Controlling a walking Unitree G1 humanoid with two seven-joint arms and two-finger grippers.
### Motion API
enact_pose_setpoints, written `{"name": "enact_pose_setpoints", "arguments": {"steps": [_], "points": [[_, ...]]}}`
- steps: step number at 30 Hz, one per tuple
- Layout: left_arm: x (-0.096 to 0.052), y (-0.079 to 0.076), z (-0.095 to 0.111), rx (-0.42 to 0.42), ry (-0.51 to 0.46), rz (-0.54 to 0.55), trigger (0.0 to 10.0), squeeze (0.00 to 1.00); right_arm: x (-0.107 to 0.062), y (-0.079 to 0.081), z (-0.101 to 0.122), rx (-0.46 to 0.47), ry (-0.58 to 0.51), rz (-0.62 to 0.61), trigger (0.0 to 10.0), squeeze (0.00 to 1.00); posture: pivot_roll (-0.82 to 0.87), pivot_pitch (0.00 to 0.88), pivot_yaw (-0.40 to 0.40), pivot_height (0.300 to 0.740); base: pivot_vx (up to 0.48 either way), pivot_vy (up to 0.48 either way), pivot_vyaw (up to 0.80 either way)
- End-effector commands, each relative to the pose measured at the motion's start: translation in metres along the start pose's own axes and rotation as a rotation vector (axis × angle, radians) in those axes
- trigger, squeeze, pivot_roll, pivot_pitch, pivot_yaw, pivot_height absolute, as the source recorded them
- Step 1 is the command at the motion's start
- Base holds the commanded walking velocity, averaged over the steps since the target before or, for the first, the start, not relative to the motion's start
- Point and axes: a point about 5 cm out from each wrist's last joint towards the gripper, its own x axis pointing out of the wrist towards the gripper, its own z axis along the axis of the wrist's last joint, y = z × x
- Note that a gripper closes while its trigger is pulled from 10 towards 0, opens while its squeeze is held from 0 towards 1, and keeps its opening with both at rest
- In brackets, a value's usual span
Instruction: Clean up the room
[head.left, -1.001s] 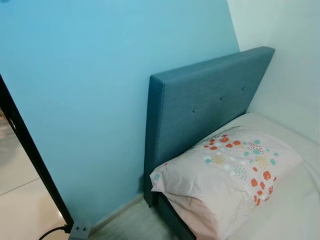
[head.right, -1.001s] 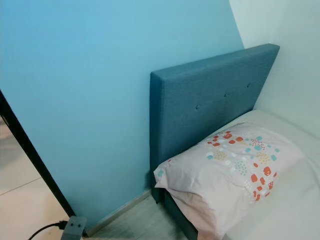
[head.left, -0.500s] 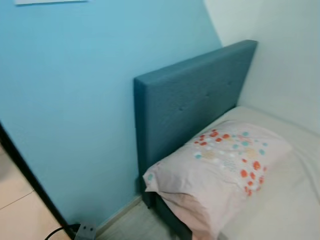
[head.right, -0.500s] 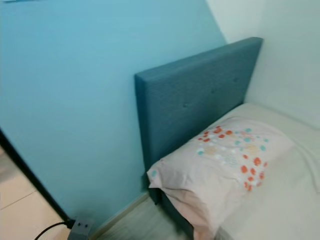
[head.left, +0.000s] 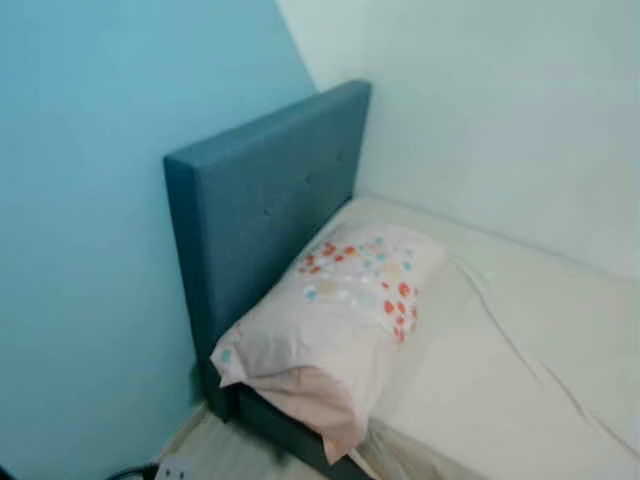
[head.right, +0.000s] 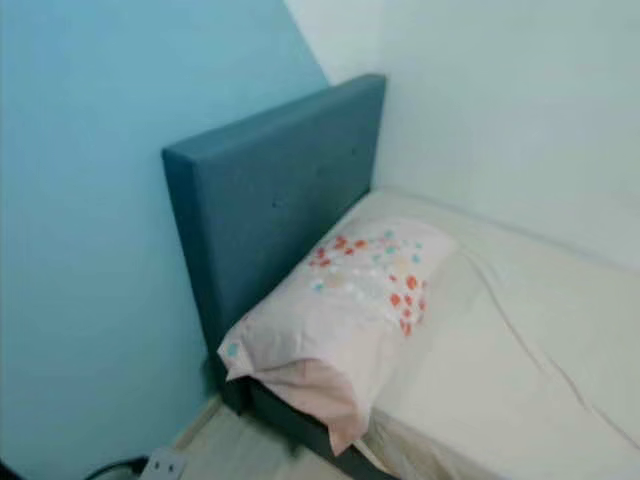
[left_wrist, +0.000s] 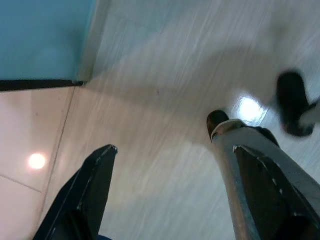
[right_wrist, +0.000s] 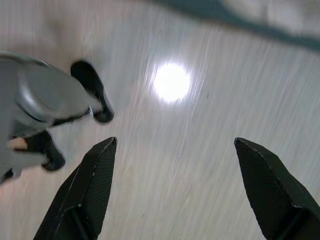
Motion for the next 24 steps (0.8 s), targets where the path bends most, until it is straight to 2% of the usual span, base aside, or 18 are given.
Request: {"name": "enact_pose_setpoints", "arguments": {"steps": [1,8,15,20,24], "points": [[0.000,-0.001,0.000,0.025,-0.005,-0.005,10.0,0.00,0.000,0.001,0.005,-0.003,-0.006,-0.007,10.0,0.00,-0.04,0.000,-0.045,0.740,0.000,0.000,-0.66],[-0.001,0.003,-0.002,0.059,-0.011,-0.003,10.0,0.00,0.001,0.005,0.005,-0.003,-0.005,-0.002,10.0,0.00,-0.04,0.000,-0.042,0.740,0.000,0.000,-0.65],[-0.002,0.013,-0.006,0.075,-0.007,0.000,10.0,0.00,0.000,-0.005,-0.001,0.017,0.009,-0.019,10.0,0.00,-0.04,0.000,-0.033,0.740,0.000,0.000,-0.64],[-0.002,0.012,-0.007,0.074,0.003,0.007,10.0,0.00,0.000,-0.004,-0.003,0.046,-0.001,-0.018,10.0,0.00,-0.04,0.000,-0.032,0.740,0.000,0.000,-0.58],[-0.001,0.010,-0.006,0.050,0.007,0.028,10.0,0.00,0.000,0.004,-0.001,0.052,-0.017,-0.007,10.0,0.00,-0.04,0.000,-0.032,0.740,0.000,-0.382,0.00]]}}
